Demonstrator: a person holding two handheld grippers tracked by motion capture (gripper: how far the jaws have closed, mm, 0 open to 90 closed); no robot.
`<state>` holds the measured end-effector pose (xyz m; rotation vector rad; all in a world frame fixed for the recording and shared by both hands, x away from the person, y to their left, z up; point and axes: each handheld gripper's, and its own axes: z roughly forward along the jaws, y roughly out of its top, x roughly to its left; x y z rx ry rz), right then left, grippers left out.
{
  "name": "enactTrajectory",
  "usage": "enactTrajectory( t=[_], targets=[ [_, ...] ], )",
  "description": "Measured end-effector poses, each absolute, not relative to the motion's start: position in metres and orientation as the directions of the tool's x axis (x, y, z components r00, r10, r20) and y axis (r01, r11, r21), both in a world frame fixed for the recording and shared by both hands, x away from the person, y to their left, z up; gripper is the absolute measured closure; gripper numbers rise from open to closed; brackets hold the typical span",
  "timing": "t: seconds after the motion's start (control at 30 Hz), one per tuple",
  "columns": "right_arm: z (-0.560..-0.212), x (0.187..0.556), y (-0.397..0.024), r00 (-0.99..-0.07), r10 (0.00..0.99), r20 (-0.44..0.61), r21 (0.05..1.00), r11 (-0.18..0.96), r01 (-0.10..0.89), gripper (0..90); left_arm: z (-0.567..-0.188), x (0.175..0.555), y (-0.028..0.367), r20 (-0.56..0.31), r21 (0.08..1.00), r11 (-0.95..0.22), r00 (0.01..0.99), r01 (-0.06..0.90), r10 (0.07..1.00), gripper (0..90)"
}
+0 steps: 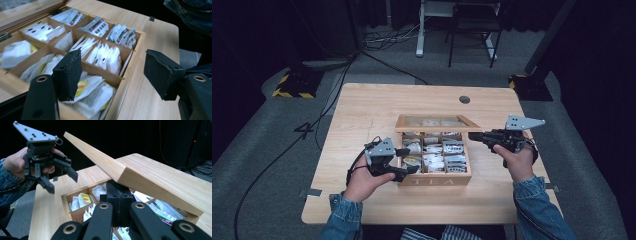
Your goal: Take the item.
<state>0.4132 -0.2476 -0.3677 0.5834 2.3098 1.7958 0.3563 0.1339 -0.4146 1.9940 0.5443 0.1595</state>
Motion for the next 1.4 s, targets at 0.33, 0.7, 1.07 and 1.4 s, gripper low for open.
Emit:
enactTrajectory(
  t=[0.33, 0.7, 1.07, 1.4],
  targets=[
    [-0.366, 0.414, -0.247, -0.913, 0.392, 0.111, 0.958, 0.202, 0.203, 90.0, -0.414, 0.355, 0.103, -0.089, 0.867, -0.424, 0.918, 0.263, 0.386, 33.1],
    [-0.368, 0.414, -0.247, -0.914, 0.388, 0.119, 0.957, 0.2, 0.21, 90.0, -0.417, 0.37, 0.067, -0.085, 0.856, -0.451, 0.93, 0.251, 0.357, 40.4],
    [-0.368, 0.415, -0.245, -0.919, 0.375, 0.122, 0.958, 0.198, 0.208, 90.0, -0.425, 0.384, 0.026, -0.137, 0.836, -0.475, 0.942, 0.276, 0.306, 55.7],
    [-0.368, 0.415, -0.245, -0.92, 0.371, 0.126, 0.959, 0.193, 0.209, 90.0, -0.433, 0.395, 0.01, -0.197, 0.787, -0.514, 0.929, 0.341, 0.313, 66.9]
  ],
)
